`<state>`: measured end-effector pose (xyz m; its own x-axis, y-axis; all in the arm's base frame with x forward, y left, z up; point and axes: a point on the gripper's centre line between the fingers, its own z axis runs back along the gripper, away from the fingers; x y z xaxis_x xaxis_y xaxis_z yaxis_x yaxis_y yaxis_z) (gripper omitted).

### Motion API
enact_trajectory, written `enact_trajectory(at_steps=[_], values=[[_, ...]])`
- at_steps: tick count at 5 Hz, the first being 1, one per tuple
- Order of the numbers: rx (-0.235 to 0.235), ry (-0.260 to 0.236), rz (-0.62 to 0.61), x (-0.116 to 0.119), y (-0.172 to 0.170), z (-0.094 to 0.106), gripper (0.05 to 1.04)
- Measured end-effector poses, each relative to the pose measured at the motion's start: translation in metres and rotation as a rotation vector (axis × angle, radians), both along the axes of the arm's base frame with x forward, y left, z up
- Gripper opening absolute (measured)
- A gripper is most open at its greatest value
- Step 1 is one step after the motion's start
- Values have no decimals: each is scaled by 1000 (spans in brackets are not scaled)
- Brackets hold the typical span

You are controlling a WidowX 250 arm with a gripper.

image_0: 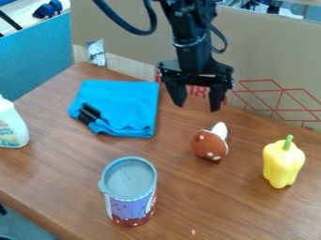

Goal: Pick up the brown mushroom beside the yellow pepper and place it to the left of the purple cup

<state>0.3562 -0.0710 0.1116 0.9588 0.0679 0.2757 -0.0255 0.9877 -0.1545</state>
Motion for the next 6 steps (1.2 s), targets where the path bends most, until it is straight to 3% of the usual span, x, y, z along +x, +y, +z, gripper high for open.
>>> enact_trajectory(at_steps=[2,4,5,6], values=[[-8,30,9,24,-10,-18,1001],[31,92,22,39,-13,-49,1001],[86,134,9,34,-16,-62,967],[114,121,-8,34,-18,-63,695]])
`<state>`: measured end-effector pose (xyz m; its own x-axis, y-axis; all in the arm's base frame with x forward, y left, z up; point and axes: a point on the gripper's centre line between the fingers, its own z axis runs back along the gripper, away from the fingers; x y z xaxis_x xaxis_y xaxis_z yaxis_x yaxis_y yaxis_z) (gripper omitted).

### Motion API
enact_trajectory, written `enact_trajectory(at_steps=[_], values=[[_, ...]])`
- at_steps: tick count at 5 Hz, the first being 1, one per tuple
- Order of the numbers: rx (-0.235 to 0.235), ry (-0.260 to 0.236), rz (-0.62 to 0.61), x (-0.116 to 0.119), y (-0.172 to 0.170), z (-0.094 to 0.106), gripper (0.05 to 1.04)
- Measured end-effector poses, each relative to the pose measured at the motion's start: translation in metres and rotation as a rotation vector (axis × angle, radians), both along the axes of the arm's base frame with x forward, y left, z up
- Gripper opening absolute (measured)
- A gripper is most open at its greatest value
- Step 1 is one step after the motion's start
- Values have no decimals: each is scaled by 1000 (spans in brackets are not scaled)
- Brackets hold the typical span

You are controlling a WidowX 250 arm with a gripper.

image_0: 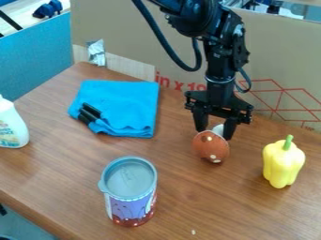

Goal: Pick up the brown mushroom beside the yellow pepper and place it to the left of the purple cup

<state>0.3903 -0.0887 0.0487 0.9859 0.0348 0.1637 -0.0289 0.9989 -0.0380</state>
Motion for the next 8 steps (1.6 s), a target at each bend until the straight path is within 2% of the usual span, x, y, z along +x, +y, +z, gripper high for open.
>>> enact_trajectory(at_steps=[1,2,3,4,5,6,7,8], values=[[-2,-10,10,-2,2,-4,421],[-23,-52,37,-9,10,9,277],[-66,-99,57,-15,20,23,219],[-177,-215,-38,-30,28,67,182],[-134,-202,-115,-63,54,116,150],[-98,-121,-117,-96,86,129,141],[-37,33,-48,-131,135,121,141],[45,135,-16,-158,177,102,141]])
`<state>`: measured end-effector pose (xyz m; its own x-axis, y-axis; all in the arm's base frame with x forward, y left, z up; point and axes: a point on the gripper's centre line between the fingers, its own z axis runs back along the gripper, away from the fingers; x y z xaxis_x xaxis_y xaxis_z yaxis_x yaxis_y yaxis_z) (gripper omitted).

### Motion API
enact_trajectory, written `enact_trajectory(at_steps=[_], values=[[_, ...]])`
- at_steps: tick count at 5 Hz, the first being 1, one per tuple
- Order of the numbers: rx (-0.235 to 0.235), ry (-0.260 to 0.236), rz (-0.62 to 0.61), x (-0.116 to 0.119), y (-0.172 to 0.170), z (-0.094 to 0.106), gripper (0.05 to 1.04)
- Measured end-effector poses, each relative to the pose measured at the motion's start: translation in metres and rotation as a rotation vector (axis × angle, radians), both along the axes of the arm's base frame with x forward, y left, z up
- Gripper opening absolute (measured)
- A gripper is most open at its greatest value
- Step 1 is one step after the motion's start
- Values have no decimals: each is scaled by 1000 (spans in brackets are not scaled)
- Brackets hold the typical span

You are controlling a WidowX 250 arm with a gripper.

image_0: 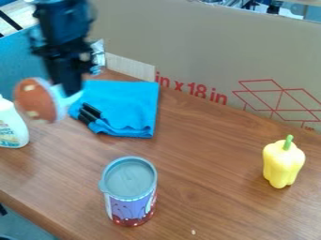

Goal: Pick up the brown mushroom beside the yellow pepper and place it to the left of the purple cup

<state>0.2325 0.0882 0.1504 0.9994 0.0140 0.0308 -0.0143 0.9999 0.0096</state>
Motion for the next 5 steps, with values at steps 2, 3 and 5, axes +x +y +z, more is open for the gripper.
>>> enact_trajectory(at_steps=[2,3,5], values=[[144,-1,30,-12,46,-54,141],[48,-2,27,-9,48,-78,141],[-29,-69,172,4,34,-108,141]])
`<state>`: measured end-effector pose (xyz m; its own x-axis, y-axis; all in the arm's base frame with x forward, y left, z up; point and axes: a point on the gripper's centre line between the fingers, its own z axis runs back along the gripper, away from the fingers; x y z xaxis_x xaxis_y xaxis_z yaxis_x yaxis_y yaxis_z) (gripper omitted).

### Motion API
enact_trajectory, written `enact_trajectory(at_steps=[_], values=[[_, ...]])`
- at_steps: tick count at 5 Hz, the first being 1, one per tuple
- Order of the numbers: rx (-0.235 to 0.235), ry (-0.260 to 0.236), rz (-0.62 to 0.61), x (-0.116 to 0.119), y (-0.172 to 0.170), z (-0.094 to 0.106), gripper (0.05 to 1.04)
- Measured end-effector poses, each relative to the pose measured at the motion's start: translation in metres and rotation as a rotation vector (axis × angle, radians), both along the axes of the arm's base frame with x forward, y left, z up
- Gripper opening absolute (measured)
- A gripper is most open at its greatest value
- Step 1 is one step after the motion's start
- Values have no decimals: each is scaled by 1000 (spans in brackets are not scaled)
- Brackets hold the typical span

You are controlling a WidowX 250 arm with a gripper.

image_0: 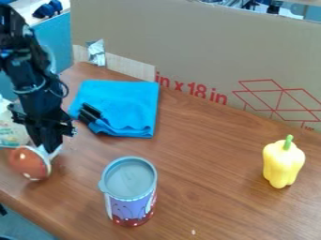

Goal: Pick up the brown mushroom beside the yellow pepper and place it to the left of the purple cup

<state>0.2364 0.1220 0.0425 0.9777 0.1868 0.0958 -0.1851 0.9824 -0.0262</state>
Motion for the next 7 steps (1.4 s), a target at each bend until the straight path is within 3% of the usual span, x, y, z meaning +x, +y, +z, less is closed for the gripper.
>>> enact_trajectory(at_steps=[1,2,3,4,5,6,7], values=[[3,-15,48,4,-12,-5,141],[5,-37,83,4,-22,3,169],[4,-50,58,4,-31,23,410],[42,-143,-6,17,-38,65,722],[51,-142,-52,25,-43,86,984],[39,-112,-49,21,-43,87,1009],[32,-117,-126,37,-54,92,1004]])
